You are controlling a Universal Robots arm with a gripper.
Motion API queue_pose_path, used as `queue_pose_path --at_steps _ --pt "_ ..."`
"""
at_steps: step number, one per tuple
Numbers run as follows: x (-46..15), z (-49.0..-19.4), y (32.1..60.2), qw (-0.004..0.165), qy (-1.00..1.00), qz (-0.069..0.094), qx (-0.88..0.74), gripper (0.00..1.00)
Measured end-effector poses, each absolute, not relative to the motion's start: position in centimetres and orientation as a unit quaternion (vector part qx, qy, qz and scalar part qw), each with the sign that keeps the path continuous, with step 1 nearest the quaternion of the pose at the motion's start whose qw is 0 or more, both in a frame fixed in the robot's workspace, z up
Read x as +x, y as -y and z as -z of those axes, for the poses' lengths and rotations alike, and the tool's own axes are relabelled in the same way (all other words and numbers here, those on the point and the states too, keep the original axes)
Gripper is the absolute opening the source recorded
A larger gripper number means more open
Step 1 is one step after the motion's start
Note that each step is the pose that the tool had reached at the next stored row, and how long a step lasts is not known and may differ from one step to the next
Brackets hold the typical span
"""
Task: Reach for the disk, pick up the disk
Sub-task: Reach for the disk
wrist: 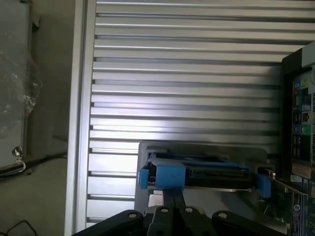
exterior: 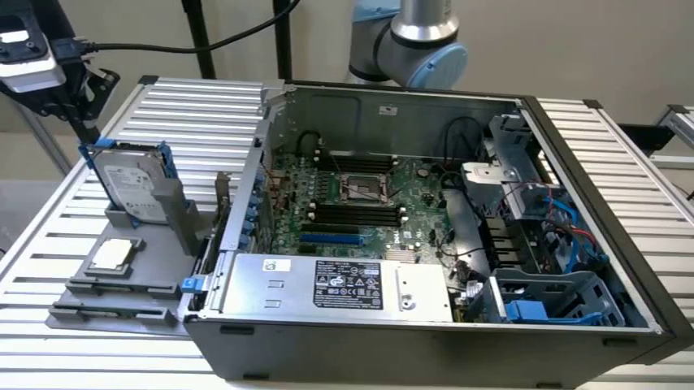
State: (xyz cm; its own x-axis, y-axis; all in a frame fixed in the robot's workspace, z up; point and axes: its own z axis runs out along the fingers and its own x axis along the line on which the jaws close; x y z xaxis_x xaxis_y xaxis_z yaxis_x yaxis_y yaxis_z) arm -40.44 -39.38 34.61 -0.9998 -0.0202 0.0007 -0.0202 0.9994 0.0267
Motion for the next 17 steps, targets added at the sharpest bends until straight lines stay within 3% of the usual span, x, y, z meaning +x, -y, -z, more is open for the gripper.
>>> queue_pose_path --at_steps 9,17 --pt "-40.4 -34.7 37.5 0.001 1.0 -0.001 0.011 0.11" --pt "-40.2 -34.7 37.5 0.001 0.999 -0.002 0.034 0.11"
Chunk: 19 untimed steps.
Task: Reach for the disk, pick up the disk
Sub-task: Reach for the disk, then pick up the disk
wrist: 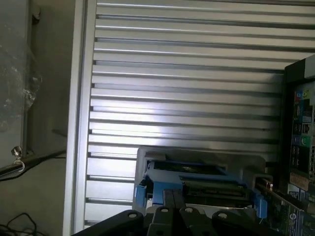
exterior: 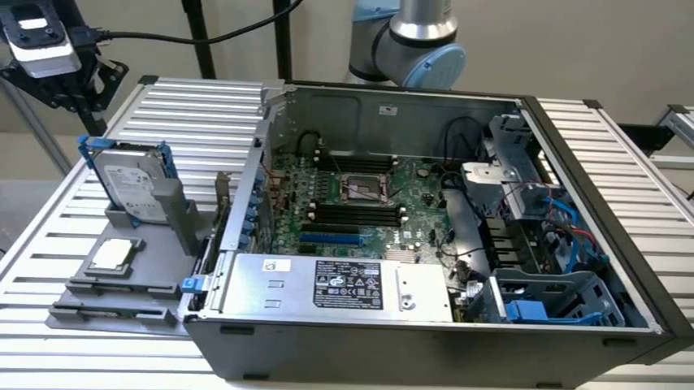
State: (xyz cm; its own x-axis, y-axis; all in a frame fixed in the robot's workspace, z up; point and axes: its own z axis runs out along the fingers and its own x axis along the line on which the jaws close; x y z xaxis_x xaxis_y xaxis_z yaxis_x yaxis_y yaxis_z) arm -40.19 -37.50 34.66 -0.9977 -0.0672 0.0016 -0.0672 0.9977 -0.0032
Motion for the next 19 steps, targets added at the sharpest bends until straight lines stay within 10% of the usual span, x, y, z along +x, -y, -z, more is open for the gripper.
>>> queue_pose_path --at_steps 19 --pt "-40.17 -35.16 37.51 -0.002 0.979 -0.002 0.205 0.11"
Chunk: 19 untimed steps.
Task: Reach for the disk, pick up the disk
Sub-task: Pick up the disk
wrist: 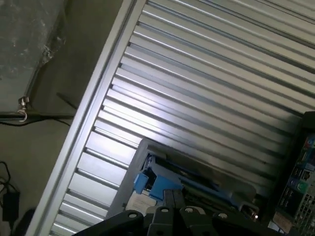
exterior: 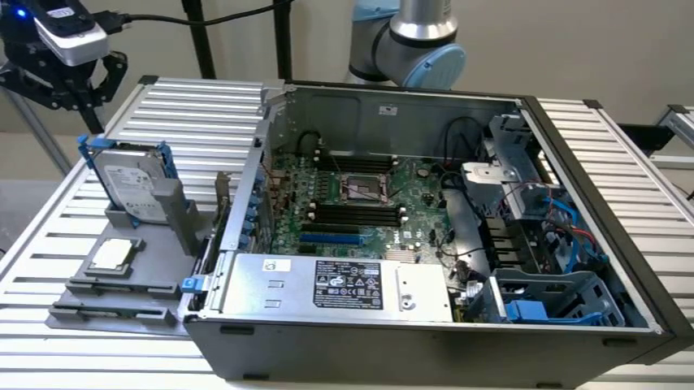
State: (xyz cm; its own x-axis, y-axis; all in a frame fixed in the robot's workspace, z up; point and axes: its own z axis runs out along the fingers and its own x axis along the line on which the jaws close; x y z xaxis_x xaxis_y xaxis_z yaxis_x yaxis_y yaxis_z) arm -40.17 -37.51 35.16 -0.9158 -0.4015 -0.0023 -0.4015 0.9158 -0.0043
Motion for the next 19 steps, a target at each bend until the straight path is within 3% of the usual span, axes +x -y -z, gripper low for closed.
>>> queue_pose_path --at_steps 19 --pt "-40.17 -35.83 37.5 0.002 -0.929 0.002 -0.37 0.11"
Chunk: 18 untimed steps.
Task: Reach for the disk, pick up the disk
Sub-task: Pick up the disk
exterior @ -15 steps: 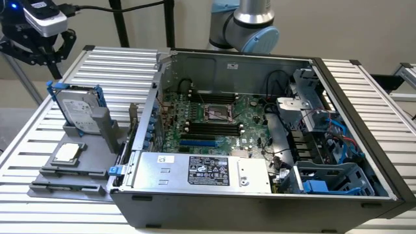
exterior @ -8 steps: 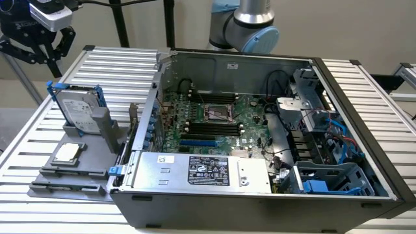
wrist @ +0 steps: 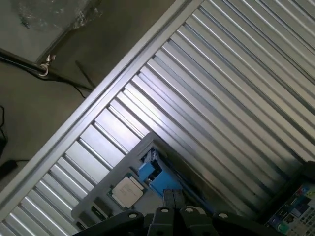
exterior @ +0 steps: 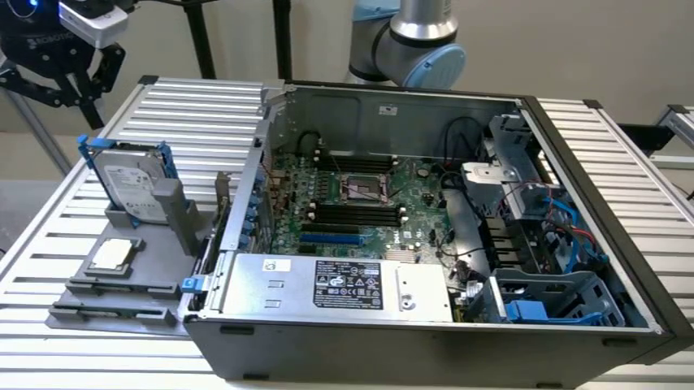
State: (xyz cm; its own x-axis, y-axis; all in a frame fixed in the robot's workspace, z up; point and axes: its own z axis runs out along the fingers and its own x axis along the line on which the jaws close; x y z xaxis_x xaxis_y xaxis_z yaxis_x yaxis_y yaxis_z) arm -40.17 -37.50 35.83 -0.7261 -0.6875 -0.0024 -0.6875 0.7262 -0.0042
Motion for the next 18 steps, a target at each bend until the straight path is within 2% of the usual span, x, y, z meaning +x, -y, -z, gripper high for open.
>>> queue_pose_path --at_steps 18 --pt "-40.18 -35.77 37.5 0.002 -0.856 0.001 -0.517 0.11"
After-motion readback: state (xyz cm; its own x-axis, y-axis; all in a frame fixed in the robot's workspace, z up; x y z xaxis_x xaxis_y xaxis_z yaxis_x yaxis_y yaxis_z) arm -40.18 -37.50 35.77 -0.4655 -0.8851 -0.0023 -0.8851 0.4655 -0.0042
